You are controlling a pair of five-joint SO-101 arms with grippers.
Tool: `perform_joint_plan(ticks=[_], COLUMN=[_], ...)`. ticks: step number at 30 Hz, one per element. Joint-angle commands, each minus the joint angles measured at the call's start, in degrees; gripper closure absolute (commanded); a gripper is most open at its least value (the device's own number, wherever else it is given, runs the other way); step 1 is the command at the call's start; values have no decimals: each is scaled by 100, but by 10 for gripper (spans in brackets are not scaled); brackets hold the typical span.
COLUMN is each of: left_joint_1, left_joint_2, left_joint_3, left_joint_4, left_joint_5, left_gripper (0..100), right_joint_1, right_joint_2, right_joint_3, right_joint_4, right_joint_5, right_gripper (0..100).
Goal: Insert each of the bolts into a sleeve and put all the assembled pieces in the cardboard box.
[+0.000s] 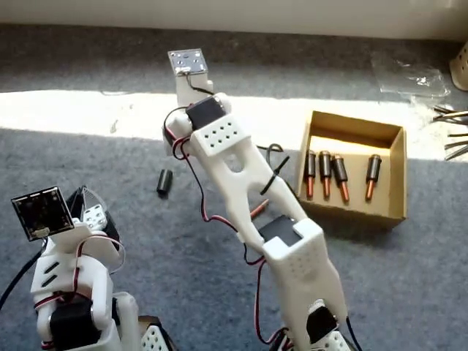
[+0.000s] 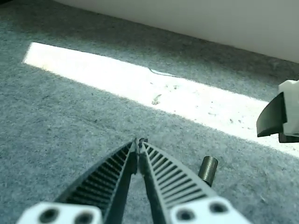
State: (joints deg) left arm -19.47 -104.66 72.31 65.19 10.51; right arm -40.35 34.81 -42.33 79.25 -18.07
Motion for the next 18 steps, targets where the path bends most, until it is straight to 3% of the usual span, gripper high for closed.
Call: perform_joint_plan(ticks=[1,9,18], left_joint_1=[-57,-66,-66], left_joint_2=[4,4,4], left_joint_3=[-119,-119,-119], left_joint_4=[-18,18,-18], left_joint_5=[-35,-35,-44], left_gripper=[970,969,969], right_joint_1=[-40,22,66], right_joint_2=[488,1771,2615], right_joint_3=[-901,-2580,-3292], right_joint_4=[-163,-119,-163], right_joint_5=[-448,-1002,-1029], right_gripper=[872,872,872])
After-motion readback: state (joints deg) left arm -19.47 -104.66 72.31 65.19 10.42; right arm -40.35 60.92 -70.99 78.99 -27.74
